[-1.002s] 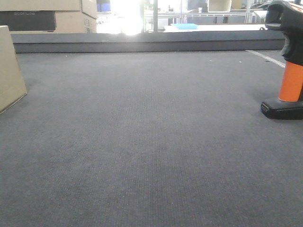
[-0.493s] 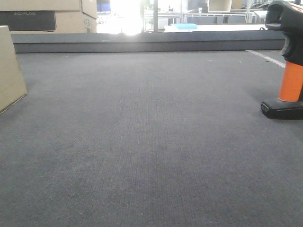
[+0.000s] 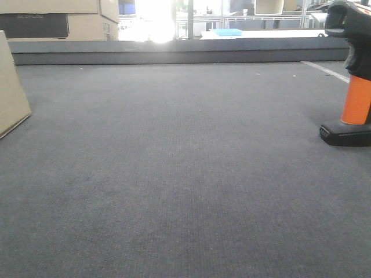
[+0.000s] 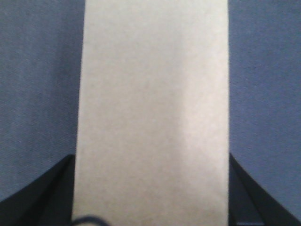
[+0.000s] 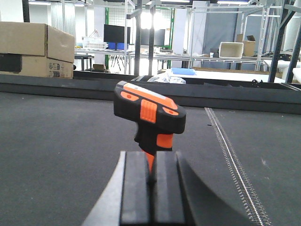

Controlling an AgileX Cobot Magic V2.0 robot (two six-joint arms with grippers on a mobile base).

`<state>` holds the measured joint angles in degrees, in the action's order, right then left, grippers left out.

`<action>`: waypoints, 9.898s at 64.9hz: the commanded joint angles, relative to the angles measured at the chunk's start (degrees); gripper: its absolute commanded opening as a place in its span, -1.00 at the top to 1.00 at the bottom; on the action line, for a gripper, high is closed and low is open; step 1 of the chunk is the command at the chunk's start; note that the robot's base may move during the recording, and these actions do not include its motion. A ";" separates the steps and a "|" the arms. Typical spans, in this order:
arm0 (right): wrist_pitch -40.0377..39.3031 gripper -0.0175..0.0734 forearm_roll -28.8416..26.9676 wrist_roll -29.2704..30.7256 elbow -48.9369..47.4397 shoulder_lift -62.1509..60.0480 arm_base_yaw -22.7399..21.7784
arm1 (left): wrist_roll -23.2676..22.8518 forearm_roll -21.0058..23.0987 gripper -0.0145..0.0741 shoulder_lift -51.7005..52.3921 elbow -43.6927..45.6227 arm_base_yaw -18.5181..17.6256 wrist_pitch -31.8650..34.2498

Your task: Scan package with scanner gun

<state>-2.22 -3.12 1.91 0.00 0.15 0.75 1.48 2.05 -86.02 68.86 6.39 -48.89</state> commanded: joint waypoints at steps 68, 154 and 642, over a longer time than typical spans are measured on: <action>-1.26 0.97 0.29 0.03 0.00 -0.15 0.05 | -3.62 23.07 0.66 -0.68 3.89 -18.34 15.35; 0.80 0.97 -1.08 0.15 -9.16 24.85 0.05 | -3.62 30.11 0.67 -0.56 -3.28 -24.41 24.59; -42.65 0.54 -9.64 24.28 -43.68 87.79 -0.07 | -3.62 30.34 0.67 -0.56 -3.28 -24.41 24.02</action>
<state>-41.38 -12.18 28.11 -43.03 89.91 0.75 -2.09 31.66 -86.81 65.52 -17.55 -25.69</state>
